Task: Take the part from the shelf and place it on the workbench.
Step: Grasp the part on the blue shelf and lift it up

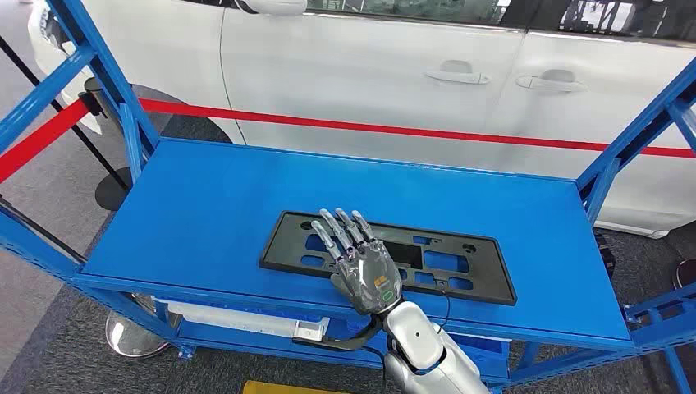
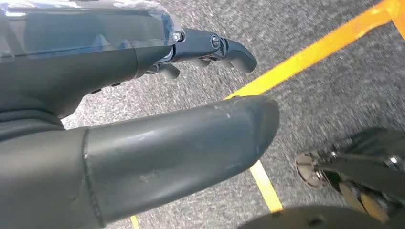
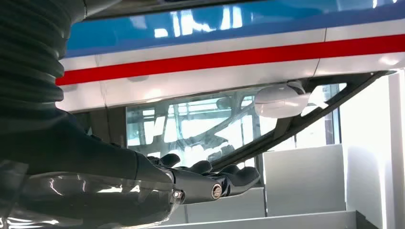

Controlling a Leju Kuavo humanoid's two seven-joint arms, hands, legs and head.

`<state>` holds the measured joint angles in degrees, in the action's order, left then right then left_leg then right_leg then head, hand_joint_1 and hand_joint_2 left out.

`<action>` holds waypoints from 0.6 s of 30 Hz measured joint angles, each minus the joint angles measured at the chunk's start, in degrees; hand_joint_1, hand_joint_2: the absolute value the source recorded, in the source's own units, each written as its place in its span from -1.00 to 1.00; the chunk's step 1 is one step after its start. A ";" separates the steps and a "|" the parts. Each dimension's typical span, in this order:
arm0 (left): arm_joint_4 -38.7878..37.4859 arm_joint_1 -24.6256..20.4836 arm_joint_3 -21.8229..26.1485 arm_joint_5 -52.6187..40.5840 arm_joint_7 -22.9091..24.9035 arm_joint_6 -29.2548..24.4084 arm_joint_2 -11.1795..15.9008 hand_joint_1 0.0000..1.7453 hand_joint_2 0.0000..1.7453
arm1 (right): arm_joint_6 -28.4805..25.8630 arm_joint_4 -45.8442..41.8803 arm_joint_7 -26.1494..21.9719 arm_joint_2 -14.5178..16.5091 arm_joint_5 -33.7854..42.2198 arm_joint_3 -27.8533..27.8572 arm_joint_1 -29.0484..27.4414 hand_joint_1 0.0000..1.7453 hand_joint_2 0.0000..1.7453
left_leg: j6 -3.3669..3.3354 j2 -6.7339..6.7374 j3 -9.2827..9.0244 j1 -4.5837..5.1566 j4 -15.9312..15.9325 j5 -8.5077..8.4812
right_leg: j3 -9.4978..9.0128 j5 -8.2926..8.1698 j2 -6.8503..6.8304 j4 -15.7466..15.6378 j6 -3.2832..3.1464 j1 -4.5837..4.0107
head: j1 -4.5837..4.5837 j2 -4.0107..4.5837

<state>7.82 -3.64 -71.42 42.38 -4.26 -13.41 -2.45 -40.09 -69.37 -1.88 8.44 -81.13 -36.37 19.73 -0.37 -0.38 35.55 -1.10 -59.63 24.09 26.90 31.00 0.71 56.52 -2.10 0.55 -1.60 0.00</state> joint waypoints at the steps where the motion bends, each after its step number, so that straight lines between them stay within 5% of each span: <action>1: 0.00 0.00 -0.03 0.01 -0.01 -0.03 0.00 -1.00 -1.00 | 0.01 0.19 0.16 0.00 0.07 0.00 0.18 -1.00 1.00 | -0.04 0.00 -0.02 0.01 0.00 0.02 | -0.02 0.04 0.00 -0.03 0.03 0.00 | -0.01 0.00; 4: 0.00 -0.01 -0.14 0.19 -0.04 -0.14 0.00 -1.00 -1.00 | 0.07 1.63 0.95 0.00 0.74 0.00 0.96 -1.00 1.00 | -0.19 0.01 -0.05 0.05 -0.01 0.07 | -0.11 0.16 -0.03 -0.19 0.41 0.06 | -0.01 0.00; 10: -0.02 -0.01 -0.30 0.45 -0.08 -0.16 0.07 -1.00 -1.00 | 1.14 6.88 2.15 -0.08 4.50 -0.20 2.49 -1.00 1.00 | -0.37 0.01 -0.10 0.21 -0.02 -0.04 | -0.15 -0.27 -0.06 -0.28 2.80 0.28 | -0.02 0.00; 18: -0.02 -0.04 -1.30 0.63 -0.24 -0.16 0.22 -1.00 -1.00 | 2.07 13.45 1.23 -0.22 9.41 -0.39 4.98 -1.00 1.00 | -0.36 0.02 -0.44 0.21 0.26 -0.13 | -0.30 -0.33 -0.09 -0.27 2.95 0.25 | -0.03 0.00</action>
<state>7.81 -3.68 -72.71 43.01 -4.50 -13.57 -2.23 -38.02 -55.93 -0.65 8.21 -71.73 -36.76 24.72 -0.73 -0.36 35.11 -0.89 -59.38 23.96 26.61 30.67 0.62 56.25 0.84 0.80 -1.62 0.00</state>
